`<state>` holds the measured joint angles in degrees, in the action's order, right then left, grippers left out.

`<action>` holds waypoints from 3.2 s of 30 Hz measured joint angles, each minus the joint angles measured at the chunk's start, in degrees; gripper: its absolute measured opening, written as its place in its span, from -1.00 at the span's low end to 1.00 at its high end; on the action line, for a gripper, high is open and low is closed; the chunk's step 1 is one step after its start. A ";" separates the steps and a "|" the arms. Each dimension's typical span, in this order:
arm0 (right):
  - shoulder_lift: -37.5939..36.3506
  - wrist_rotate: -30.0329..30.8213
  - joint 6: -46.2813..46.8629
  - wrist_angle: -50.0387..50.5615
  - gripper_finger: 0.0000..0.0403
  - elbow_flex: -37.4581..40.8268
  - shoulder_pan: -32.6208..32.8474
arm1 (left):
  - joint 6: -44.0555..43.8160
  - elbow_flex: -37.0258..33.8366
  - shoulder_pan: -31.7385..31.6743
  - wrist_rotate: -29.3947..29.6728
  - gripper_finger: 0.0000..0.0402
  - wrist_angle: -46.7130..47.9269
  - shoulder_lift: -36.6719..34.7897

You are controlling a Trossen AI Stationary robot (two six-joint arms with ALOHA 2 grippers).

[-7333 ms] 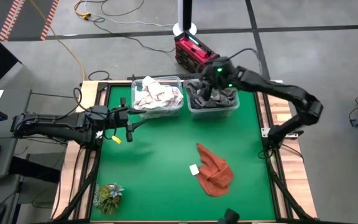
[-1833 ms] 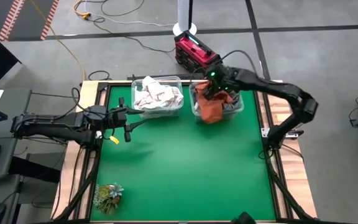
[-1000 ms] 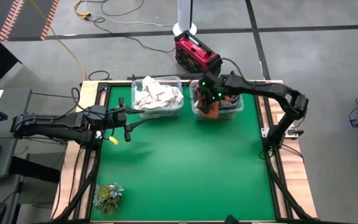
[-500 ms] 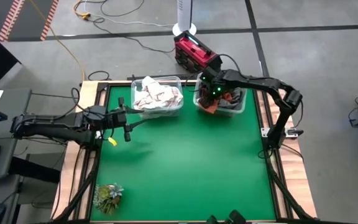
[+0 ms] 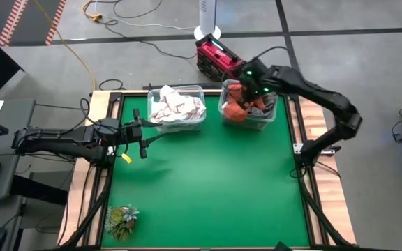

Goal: Sort towels by color in basket
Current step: Put the orange towel into the right transparent bin, then return to Home Position

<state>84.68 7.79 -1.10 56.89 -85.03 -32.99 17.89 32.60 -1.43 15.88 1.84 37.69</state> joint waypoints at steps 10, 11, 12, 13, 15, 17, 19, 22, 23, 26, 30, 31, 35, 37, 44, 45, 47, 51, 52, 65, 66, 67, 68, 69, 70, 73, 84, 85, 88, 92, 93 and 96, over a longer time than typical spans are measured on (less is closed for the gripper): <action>-0.80 -3.04 -9.19 -2.53 -0.10 3.51 9.47 | -0.05 0.00 0.02 -0.17 -0.14 -0.04 0.02; 0.48 -0.67 -9.75 -2.35 -0.10 3.67 10.73 | -0.11 0.00 0.02 -0.17 -0.14 -0.04 0.00; 1.89 1.65 -10.17 -2.50 -0.10 3.89 11.86 | -0.11 0.00 0.00 -0.15 -0.14 -0.06 0.00; 3.21 3.07 -10.63 -3.25 -0.10 3.95 12.68 | -0.12 0.00 0.00 -0.15 -0.14 -0.06 0.00; 4.99 3.87 -11.26 -5.04 -0.10 3.95 13.60 | -0.25 0.00 0.00 -0.15 -0.14 0.00 0.01; 6.29 4.07 -11.22 -6.44 -0.11 3.72 13.37 | -0.49 0.00 0.01 -0.15 -0.14 0.06 0.00; 7.90 4.91 -10.65 -7.02 -0.13 3.70 12.46 | -0.53 0.00 0.02 -0.15 -0.14 0.15 0.00; 8.81 6.90 -9.89 -6.60 -0.27 3.92 11.33 | -0.53 0.01 0.00 -0.15 -0.14 0.57 0.00; 8.54 7.37 -9.88 -6.88 -0.35 3.83 11.09 | -0.52 0.00 0.00 -0.15 -0.14 0.56 0.00; 7.58 7.44 -9.43 -7.42 -0.67 3.70 10.69 | -0.16 0.00 0.01 -0.13 -0.14 0.56 0.00; 4.78 6.64 -7.34 -8.64 -0.92 3.79 9.98 | -0.13 0.00 0.00 -0.13 -0.14 0.54 0.00; 3.79 5.96 -6.47 -8.98 -0.91 3.76 9.66 | -0.13 0.00 0.00 -0.13 -0.14 0.50 0.00; 0.78 6.33 -3.39 -7.29 -0.88 3.69 7.09 | -0.11 0.00 0.02 -0.12 -0.14 0.48 0.00; 0.22 9.16 -3.15 -5.10 -0.91 3.69 4.70 | -0.11 0.00 0.00 -0.11 -0.14 0.44 0.00; 4.68 4.02 -6.28 -5.94 -0.91 7.17 -6.36 | -0.11 0.00 0.02 0.04 -0.14 -0.13 0.00; 5.99 1.01 -6.70 -6.30 -0.91 8.17 -7.70 | -0.13 0.00 0.00 0.04 -0.14 -0.11 0.00; 8.88 -2.71 -7.38 -7.05 -0.91 10.30 -9.54 | -0.16 0.00 0.01 0.04 -0.14 -0.09 0.00; 13.19 -8.84 -9.05 -9.26 -0.92 13.08 -9.65 | -0.09 0.00 0.02 0.04 -0.14 -0.06 0.00; 13.83 -9.77 -9.55 -9.50 -0.91 13.11 -9.33 | -0.09 0.00 0.00 0.04 -0.14 -0.06 0.00; 6.42 -13.06 -9.79 -8.94 -0.57 7.04 -4.11 | -0.48 0.00 0.00 0.00 -0.14 0.44 0.00; 5.56 -13.06 -9.85 -8.38 -0.50 6.70 -3.89 | -0.59 0.00 0.02 0.00 -0.14 0.46 0.00; 4.72 -13.01 -9.74 -7.72 -0.44 6.30 -3.65 | -0.72 0.00 0.00 -0.02 -0.14 0.47 0.00; 3.88 -12.93 -9.41 -6.82 -0.36 5.88 -3.66 | -0.94 0.00 0.01 -0.04 -0.14 0.48 0.00; 3.02 -12.89 -8.76 -5.57 -0.28 5.42 -3.76 | -1.07 0.00 0.01 -0.12 -0.14 0.48 0.00; 2.15 -12.88 -8.04 -4.18 -0.20 4.95 -3.91 | -1.12 0.00 0.00 -0.17 -0.14 0.51 0.00; -2.13 -12.62 -6.30 -3.51 0.01 5.74 -4.23 | -1.03 0.00 0.01 -0.18 -0.14 0.54 -0.23; -37.50 -14.99 0.68 -41.08 0.09 43.12 -1.41 | -2.15 -5.18 1.88 -3.59 -0.14 -6.75 -14.91; -40.55 -15.07 1.20 -43.62 0.08 46.09 -0.13 | -1.84 -7.77 1.90 -3.09 -0.14 -10.61 -16.52; -48.54 -14.69 3.68 -48.85 0.06 54.06 3.32 | -2.89 -15.85 1.90 -0.99 -0.14 -19.78 -20.85; -59.05 -7.79 4.56 -53.61 0.03 61.59 8.08 | -5.66 -20.72 1.90 1.76 -0.14 -20.97 -25.26; -61.45 -6.16 4.54 -53.77 0.02 63.24 9.09 | -6.44 -20.89 1.90 2.26 -0.14 -18.73 -25.81; -67.82 -2.95 4.68 -55.38 -0.02 67.37 11.67 | -8.68 -20.96 1.90 2.27 -0.15 -13.76 -26.98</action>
<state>16.86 4.83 3.58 1.51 -17.66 -21.31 9.21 11.64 0.47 18.15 -11.91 10.71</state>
